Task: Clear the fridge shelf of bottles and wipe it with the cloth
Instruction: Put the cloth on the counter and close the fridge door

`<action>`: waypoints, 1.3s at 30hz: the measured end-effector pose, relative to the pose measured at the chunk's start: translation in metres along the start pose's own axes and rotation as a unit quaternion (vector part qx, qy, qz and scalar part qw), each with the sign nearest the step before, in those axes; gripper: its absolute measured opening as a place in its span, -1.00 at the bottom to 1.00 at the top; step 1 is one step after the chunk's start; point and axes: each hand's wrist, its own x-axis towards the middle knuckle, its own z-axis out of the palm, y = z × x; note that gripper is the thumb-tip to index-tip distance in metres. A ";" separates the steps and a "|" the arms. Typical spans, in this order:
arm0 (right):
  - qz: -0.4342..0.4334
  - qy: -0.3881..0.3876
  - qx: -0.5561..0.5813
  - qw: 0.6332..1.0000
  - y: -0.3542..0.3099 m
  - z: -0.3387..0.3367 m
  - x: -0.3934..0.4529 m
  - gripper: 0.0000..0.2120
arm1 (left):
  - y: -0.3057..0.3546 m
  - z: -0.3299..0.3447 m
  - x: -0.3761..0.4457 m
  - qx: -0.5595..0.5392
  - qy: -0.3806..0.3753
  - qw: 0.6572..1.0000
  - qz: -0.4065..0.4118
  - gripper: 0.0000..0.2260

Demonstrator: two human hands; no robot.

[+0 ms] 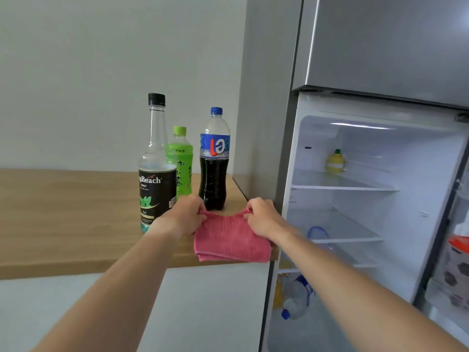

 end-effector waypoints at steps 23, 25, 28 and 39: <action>-0.026 -0.045 0.027 0.998 0.008 0.012 -0.049 -0.60 | 0.039 0.037 -0.050 0.127 -0.064 0.989 -0.035 -0.51; -0.055 -0.016 0.046 0.997 0.017 0.008 -0.064 -0.61 | 0.046 0.037 -0.051 0.172 -0.069 0.982 -0.042 -0.51; -0.061 0.109 0.023 0.992 0.046 -0.009 -0.089 -0.58 | 0.063 0.041 -0.056 0.178 0.034 0.983 0.008 -0.62; 0.320 0.120 -0.291 0.894 0.223 -0.108 -0.254 -0.47 | 0.108 0.114 -0.092 0.210 0.089 0.965 0.133 -0.48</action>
